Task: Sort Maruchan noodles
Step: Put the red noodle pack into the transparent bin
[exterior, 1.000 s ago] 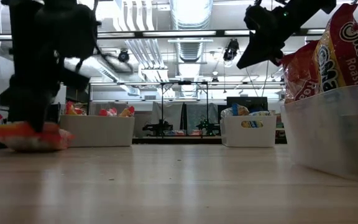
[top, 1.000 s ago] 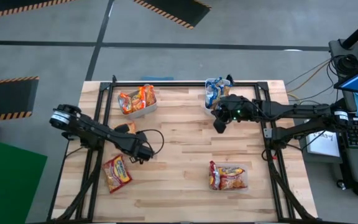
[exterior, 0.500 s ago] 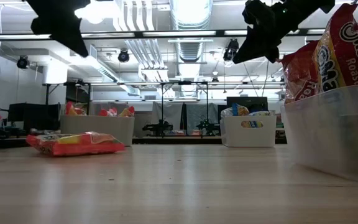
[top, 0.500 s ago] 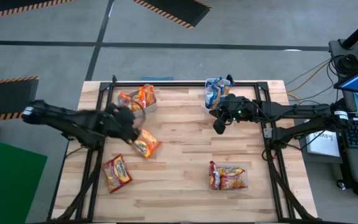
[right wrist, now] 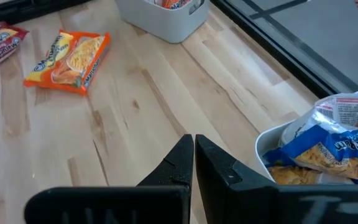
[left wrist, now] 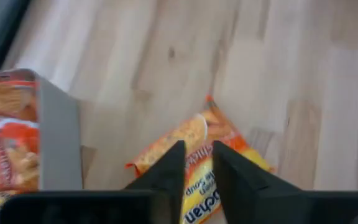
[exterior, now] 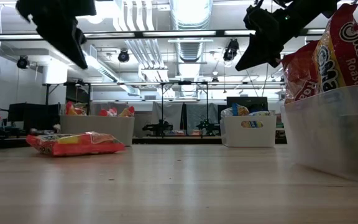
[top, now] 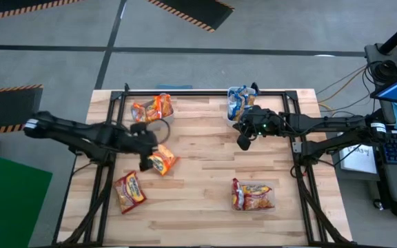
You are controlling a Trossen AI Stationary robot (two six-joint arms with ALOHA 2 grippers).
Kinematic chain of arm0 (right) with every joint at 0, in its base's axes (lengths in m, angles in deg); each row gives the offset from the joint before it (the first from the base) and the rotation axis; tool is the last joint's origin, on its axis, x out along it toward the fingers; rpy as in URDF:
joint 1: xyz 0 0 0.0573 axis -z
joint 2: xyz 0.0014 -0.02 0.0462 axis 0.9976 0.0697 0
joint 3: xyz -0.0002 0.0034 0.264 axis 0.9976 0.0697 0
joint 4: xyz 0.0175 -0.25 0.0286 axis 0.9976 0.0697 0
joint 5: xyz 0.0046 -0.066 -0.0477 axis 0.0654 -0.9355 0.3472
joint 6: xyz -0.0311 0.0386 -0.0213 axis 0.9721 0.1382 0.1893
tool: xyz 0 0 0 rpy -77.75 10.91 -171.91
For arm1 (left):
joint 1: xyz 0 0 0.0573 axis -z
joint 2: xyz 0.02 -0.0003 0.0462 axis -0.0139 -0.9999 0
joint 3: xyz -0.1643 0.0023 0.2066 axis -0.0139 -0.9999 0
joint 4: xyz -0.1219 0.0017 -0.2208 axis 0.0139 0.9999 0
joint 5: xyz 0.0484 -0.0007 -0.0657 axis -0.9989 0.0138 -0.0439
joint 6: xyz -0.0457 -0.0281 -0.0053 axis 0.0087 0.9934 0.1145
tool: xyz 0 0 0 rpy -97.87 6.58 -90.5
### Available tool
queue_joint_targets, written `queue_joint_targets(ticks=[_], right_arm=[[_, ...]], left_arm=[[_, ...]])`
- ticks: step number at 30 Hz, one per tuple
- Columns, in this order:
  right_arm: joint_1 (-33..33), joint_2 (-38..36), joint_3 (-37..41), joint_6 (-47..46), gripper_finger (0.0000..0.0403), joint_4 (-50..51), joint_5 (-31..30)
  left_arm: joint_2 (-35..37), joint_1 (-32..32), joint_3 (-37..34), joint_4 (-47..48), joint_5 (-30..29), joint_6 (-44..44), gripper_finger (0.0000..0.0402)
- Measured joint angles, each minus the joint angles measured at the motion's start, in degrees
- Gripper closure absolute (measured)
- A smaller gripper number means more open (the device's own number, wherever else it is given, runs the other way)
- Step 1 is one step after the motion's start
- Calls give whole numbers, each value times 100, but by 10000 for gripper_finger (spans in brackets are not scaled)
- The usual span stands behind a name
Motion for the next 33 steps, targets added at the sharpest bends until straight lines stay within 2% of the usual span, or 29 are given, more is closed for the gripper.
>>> queue_joint_targets(ticks=[8,12,17,21,33], right_arm=[[0,0,30,-5,394,-2,6],[0,0,41,-10,394,-2,9],[0,0,107,-28,394,-1,23],[0,0,124,-73,394,0,24],[0,0,124,-102,394,2,50]], left_arm=[[-1402,504,0,-113,146,-905,181],[-2068,922,13,-84,285,-1079,140],[-2764,1269,13,-83,112,-1050,138],[-3206,1295,15,-92,-340,-985,146],[-3697,1257,-108,-633,-519,-823,160]])
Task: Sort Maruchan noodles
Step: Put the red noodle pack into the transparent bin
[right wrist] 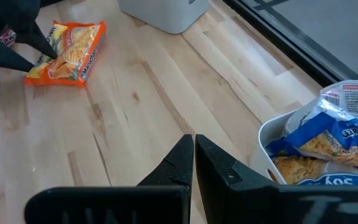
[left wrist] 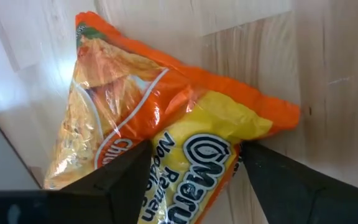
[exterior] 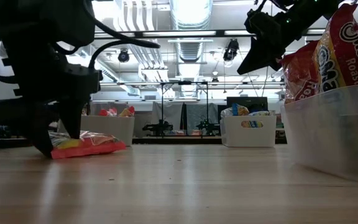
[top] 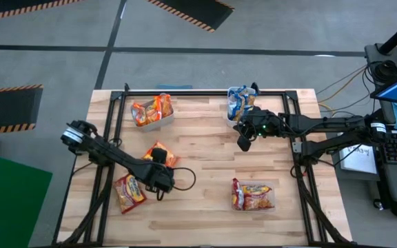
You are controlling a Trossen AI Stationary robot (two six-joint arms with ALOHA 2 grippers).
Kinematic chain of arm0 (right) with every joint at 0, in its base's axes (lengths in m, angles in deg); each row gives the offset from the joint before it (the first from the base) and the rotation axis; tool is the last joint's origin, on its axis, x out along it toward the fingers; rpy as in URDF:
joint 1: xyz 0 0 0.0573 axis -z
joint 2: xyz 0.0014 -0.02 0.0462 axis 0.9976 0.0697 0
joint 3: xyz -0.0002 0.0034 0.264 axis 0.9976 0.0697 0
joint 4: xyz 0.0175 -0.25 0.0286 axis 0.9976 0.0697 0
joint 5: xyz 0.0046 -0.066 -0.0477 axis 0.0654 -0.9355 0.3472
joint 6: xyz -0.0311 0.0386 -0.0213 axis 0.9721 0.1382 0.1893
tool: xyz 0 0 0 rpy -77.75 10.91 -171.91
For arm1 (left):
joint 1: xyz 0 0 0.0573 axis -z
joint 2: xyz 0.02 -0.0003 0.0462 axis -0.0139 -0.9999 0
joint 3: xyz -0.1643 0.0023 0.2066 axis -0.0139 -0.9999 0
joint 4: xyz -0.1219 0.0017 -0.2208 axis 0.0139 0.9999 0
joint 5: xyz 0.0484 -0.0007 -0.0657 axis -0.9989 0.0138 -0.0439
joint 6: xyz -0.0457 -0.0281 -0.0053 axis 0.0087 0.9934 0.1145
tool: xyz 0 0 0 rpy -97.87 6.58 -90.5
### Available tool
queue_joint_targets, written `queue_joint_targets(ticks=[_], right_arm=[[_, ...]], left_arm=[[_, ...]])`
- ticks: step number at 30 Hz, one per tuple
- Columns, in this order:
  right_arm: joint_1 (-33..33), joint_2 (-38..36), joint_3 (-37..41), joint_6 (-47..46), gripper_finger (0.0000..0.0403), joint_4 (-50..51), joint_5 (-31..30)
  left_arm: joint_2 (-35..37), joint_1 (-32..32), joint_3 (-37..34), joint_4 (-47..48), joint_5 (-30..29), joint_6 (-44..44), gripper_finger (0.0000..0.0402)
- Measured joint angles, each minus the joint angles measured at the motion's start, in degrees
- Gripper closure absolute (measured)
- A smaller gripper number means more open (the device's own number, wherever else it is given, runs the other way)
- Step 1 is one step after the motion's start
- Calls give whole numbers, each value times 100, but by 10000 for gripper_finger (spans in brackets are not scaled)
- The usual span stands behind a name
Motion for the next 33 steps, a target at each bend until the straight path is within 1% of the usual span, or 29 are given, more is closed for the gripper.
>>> queue_joint_targets(ticks=[3,5,7,10,11,12,15,18,20,22,24,27,28,30,33], right_arm=[[0,0,0,29,394,0,0],[0,0,0,49,394,-2,1],[0,0,0,74,394,-2,0],[-2,0,0,107,394,-2,2],[0,0,0,107,394,-4,0],[0,0,0,105,394,-3,0],[0,0,0,105,394,-2,2],[0,0,0,105,394,-2,0],[-1,0,0,105,394,-2,1],[0,0,0,105,394,-4,0],[0,0,0,105,394,-4,0],[0,0,0,106,394,-5,0],[0,0,0,107,394,-5,0],[0,0,0,107,394,-8,0],[0,0,0,114,394,-38,-1]], left_arm=[[-2,0,-42,-61,-1,91,191],[-2,0,-62,-93,-2,178,227],[-9,0,-67,-106,28,303,274],[11,-11,-69,-127,11,454,360],[38,-11,-71,-136,17,517,379],[80,-12,-79,-136,38,583,386],[300,-15,-81,-123,105,724,380],[743,-5,-35,-150,-80,760,390],[1163,-25,-32,-184,-450,854,395],[1649,-65,-52,-192,-1040,1020,395],[2175,-111,-58,-209,-1783,1228,395],[2954,-248,-68,-381,-3061,1567,395],[3187,-335,-77,-440,-3374,1645,396],[3607,-550,-103,-535,-3798,1754,396],[4091,-990,-211,-543,-4243,1946,397]])
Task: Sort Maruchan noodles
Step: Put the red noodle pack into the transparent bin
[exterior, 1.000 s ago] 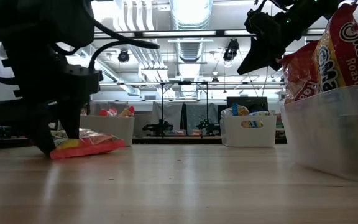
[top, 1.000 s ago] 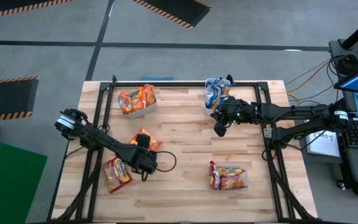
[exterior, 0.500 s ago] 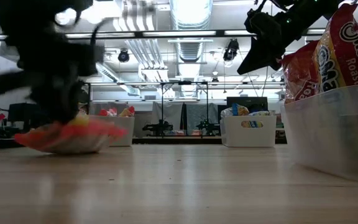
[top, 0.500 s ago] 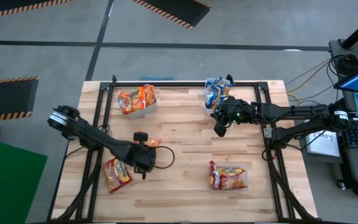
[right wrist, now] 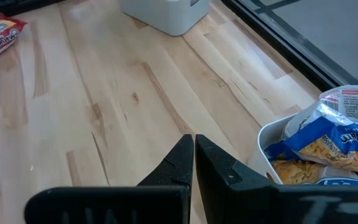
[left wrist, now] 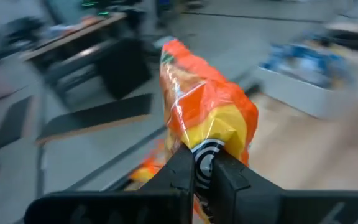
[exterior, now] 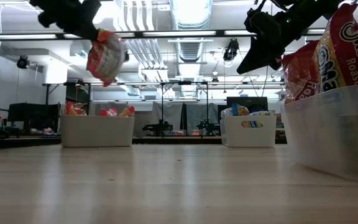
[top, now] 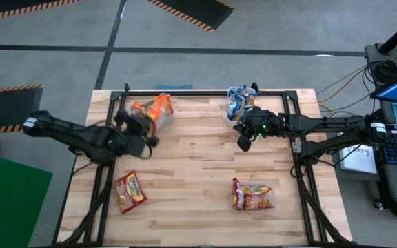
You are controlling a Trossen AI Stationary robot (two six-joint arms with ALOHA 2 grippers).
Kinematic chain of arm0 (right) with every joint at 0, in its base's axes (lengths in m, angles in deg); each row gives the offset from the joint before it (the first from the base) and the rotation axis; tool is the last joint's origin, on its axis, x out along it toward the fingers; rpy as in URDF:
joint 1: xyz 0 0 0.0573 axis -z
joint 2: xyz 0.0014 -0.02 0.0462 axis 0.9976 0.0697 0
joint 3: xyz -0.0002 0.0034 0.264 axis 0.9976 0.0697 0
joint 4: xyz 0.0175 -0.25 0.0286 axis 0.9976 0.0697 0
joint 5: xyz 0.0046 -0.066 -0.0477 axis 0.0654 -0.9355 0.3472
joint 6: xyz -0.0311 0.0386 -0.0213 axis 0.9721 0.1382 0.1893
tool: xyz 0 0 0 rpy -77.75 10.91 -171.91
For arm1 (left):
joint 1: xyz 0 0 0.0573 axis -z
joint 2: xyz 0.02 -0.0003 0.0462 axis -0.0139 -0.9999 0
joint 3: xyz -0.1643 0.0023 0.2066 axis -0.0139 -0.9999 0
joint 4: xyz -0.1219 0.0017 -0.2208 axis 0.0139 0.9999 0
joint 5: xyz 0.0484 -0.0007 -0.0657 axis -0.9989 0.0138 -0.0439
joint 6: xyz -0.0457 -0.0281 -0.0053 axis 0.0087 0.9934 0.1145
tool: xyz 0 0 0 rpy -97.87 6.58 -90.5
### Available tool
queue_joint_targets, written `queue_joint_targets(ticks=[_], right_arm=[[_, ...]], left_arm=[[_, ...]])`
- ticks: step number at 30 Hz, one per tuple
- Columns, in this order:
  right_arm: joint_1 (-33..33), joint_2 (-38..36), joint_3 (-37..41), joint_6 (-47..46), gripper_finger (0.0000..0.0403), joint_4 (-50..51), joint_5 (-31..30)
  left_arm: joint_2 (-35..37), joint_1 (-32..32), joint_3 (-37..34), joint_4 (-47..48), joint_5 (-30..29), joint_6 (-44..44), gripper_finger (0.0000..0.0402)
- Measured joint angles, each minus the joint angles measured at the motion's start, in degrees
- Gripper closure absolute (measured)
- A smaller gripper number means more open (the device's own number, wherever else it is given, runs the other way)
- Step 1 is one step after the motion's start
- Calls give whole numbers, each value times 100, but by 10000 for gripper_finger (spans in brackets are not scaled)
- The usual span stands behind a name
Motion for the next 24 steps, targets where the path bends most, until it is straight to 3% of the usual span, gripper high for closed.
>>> queue_joint_targets(ticks=[5,11,17,24], right_arm=[[0,0,0,35,394,-9,-2],[0,0,0,69,394,-8,-1],[0,0,0,83,394,-8,-2],[0,0,0,92,394,-8,-2]], left_arm=[[423,-1039,-281,-49,-124,-72,397],[514,-2069,-747,-983,398,-871,398],[451,-2810,-1365,-2477,905,-1561,398],[311,-3232,-2011,-3374,1149,-1861,398]])
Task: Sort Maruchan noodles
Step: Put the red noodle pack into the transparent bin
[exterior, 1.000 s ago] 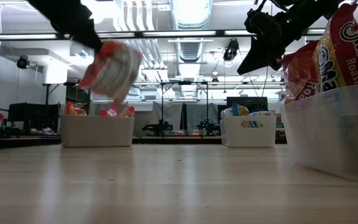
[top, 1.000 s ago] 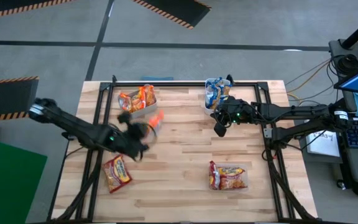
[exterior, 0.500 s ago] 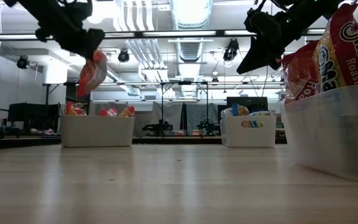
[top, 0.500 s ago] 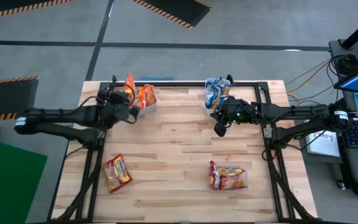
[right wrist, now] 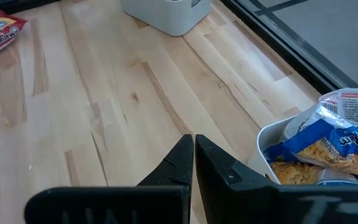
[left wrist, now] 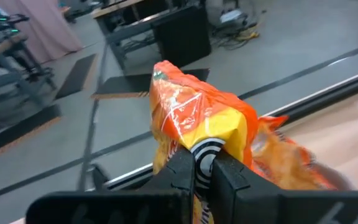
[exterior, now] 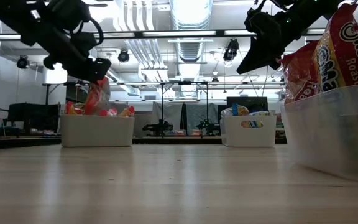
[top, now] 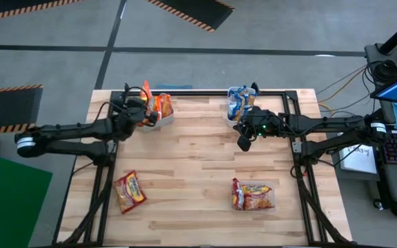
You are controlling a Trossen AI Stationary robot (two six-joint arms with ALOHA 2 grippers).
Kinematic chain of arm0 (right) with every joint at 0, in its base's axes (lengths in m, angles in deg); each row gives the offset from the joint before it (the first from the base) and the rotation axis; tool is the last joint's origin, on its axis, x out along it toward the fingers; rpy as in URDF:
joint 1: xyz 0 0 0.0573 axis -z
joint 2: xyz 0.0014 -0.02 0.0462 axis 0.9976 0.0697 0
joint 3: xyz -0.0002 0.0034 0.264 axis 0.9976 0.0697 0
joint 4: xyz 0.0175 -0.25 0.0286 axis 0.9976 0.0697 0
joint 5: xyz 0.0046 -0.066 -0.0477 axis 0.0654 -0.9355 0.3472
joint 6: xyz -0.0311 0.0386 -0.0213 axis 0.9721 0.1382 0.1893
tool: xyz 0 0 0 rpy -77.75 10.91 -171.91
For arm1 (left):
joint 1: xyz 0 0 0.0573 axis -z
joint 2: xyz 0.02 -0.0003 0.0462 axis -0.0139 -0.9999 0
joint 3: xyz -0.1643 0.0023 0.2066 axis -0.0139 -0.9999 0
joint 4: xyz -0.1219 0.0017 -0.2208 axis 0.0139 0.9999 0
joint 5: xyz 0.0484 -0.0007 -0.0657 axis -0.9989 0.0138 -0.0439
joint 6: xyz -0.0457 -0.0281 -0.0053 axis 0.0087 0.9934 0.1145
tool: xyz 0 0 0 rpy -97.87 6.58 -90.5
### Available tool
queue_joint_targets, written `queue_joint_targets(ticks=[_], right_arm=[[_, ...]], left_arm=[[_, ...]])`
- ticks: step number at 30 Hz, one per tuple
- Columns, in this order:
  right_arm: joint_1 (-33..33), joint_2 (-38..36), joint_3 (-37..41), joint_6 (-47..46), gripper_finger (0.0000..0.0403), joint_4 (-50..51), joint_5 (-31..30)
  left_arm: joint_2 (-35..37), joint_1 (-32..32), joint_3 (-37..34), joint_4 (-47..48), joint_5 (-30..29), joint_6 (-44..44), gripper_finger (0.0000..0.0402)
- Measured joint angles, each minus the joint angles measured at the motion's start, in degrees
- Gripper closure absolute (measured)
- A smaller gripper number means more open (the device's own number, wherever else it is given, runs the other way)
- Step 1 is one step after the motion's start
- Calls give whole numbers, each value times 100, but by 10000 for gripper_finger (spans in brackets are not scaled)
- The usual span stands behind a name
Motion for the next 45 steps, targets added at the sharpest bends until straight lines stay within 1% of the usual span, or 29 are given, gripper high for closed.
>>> queue_joint_targets(ticks=[3,6,8,12,16,20,23,26,28,29,31,33,36,39,42,45], right_arm=[[0,0,0,12,394,0,0],[0,0,0,12,394,0,0],[0,0,0,12,394,0,-1],[0,0,0,12,394,0,-2],[0,0,0,12,394,0,0],[0,0,0,-5,394,3,-2],[0,0,0,-37,394,20,-2],[0,0,8,-76,394,47,-1],[0,0,17,-99,394,48,-2],[0,0,17,-101,394,50,-2],[0,0,20,-109,394,46,-2],[0,0,25,-117,394,48,-2],[0,0,39,-119,394,48,-2],[0,0,44,-117,394,50,-2],[0,0,44,-105,394,47,-2],[0,0,44,-102,394,46,-2]], left_arm=[[-60,-18,-323,-882,212,-205,398],[-134,-21,-543,-1702,215,-603,398],[-175,-34,-657,-2005,205,-758,398],[-275,-88,-827,-1852,115,-588,398],[-403,-87,-1035,-1530,5,60,389],[-433,-86,-1035,-940,5,886,364],[-367,-86,-860,-303,84,1294,340],[-313,-85,-445,508,632,1548,314],[-302,-82,-16,1170,1014,1564,297],[-302,-81,226,1483,1108,1533,290],[-310,-80,732,2102,1096,1416,278],[-337,-80,1182,2385,907,1231,270],[-371,-102,1624,2414,523,732,266],[-436,-202,1806,2181,155,279,265],[-561,-461,1739,1517,175,-109,269],[-785,-776,1452,770,377,-100,284]])
